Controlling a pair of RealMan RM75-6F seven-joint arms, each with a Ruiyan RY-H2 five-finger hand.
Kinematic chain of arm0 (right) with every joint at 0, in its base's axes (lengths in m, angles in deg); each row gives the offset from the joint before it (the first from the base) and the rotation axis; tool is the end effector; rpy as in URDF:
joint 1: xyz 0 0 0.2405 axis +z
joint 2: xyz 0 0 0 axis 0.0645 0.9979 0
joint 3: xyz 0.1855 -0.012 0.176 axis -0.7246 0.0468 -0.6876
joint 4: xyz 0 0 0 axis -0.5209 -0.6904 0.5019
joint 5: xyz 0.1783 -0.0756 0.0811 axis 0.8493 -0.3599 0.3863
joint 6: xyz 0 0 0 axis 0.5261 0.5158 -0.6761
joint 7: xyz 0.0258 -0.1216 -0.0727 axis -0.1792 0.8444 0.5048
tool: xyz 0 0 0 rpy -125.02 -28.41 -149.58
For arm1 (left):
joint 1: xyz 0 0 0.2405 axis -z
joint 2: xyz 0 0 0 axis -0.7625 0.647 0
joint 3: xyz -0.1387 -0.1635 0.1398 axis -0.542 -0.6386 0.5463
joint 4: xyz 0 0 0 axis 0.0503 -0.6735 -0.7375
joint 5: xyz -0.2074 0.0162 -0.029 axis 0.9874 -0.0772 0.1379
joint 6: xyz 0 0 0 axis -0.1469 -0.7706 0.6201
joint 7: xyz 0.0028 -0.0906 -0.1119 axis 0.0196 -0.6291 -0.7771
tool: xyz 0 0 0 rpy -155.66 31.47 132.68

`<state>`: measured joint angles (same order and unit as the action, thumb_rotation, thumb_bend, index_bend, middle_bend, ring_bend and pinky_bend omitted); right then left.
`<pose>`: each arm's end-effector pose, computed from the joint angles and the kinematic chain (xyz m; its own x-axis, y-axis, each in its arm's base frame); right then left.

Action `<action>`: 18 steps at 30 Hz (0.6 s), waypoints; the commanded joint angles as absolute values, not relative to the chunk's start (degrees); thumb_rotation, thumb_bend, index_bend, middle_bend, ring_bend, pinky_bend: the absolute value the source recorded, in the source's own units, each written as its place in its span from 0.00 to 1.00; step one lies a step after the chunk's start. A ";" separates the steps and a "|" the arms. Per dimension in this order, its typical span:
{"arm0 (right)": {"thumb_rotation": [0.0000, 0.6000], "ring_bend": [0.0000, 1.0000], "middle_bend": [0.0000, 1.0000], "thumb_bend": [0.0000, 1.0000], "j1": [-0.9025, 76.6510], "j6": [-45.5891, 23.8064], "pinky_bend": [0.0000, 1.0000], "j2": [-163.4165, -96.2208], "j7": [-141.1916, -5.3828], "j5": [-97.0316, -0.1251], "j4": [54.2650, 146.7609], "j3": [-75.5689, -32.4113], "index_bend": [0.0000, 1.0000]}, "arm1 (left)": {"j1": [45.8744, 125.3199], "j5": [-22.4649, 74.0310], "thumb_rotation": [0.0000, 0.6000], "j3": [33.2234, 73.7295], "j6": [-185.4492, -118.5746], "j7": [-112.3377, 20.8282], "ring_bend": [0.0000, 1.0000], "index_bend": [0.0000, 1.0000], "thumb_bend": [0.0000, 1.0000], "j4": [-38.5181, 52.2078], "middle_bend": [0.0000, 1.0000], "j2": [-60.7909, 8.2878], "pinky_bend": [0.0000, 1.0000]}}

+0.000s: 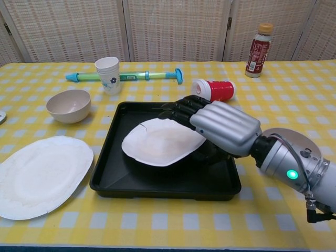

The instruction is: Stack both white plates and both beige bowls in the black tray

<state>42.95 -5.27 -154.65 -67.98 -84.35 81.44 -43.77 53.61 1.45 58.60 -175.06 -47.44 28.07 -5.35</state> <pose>-0.1466 -0.2924 -0.0939 0.5060 -0.0171 0.8624 -0.6073 -0.7170 0.3421 -0.3098 0.1765 0.1733 0.3812 -0.0350 0.9238 0.9245 0.0125 -0.3810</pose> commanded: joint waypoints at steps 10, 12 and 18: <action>1.00 0.00 0.00 0.26 42.81 -12.18 0.00 -145.49 -61.74 -80.74 97.70 -42.90 0.00 | 53.88 0.90 1.00 59.29 -173.75 -48.25 0.00 0.00 0.37 28.55 0.00 -4.53 0.00; 1.00 0.00 0.00 0.24 42.82 -13.67 0.00 -143.94 -59.83 -79.82 100.09 -42.79 0.00 | 53.93 0.63 1.00 59.51 -173.52 -48.48 0.00 0.00 0.37 28.75 0.00 -4.31 0.00; 1.00 0.00 0.00 0.23 41.05 -13.11 0.00 -136.77 -59.91 -78.39 110.52 -42.14 0.00 | 53.91 0.24 1.00 59.93 -173.28 -48.23 0.00 0.00 0.37 29.06 0.00 -4.04 0.00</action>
